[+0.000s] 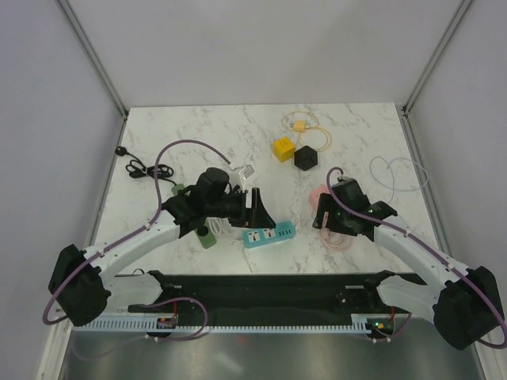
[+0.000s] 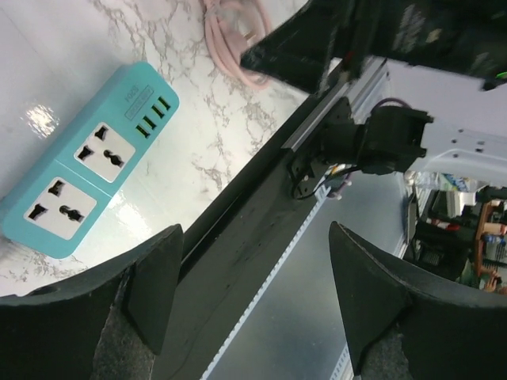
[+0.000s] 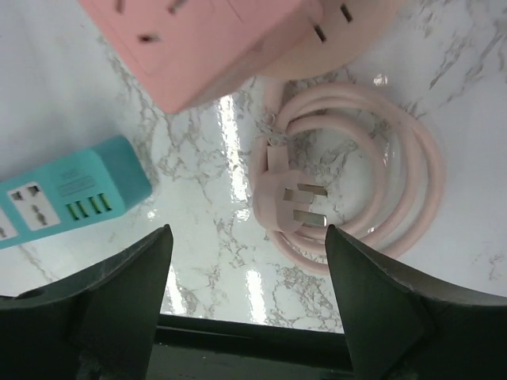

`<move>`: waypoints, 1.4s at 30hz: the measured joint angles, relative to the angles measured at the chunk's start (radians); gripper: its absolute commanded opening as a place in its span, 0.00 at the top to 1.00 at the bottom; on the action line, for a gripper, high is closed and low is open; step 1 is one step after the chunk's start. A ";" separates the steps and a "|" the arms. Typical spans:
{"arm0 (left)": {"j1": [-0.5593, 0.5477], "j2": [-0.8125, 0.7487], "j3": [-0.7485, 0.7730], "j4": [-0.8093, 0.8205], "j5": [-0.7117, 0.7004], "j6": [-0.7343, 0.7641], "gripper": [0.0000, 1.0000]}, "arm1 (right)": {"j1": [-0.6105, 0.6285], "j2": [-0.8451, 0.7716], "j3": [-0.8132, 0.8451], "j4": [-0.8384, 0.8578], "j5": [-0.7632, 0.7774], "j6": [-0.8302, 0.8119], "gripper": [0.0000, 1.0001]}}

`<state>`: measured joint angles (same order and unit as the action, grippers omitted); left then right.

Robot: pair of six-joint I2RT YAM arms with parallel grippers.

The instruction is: Pull the plug off the socket

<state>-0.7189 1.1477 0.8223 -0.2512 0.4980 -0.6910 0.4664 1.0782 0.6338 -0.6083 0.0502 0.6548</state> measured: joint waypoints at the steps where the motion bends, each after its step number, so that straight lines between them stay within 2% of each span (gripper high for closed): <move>1: -0.016 0.026 0.007 0.000 -0.008 0.003 0.19 | -0.002 -0.003 0.031 -0.013 0.009 -0.003 0.14; 9: -0.145 0.194 0.108 0.036 -0.193 0.075 0.20 | -0.119 -0.040 0.185 -0.066 0.038 -0.032 0.14; 16: -0.260 0.364 0.166 0.219 -0.393 0.229 0.19 | -0.291 -0.036 0.245 -0.096 -0.005 -0.083 0.14; 20: -0.286 0.470 0.167 0.362 -0.420 0.339 0.16 | -0.309 -0.030 0.285 -0.099 -0.067 -0.111 0.11; 26: -0.291 0.635 0.282 0.443 -0.420 0.496 0.15 | -0.309 -0.030 0.303 -0.096 -0.145 -0.161 0.10; 34: -0.293 0.786 0.449 0.456 -0.452 0.636 0.14 | -0.310 -0.043 0.304 -0.096 -0.167 -0.193 0.09; 42: -0.293 0.858 0.510 0.454 -0.479 0.728 0.14 | -0.320 -0.071 0.304 -0.108 -0.150 -0.201 0.07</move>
<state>-1.0122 2.0060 1.3323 0.2028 0.0189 0.0372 0.1463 1.0069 0.9375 -0.7158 -0.0998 0.4534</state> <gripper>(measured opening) 0.852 0.926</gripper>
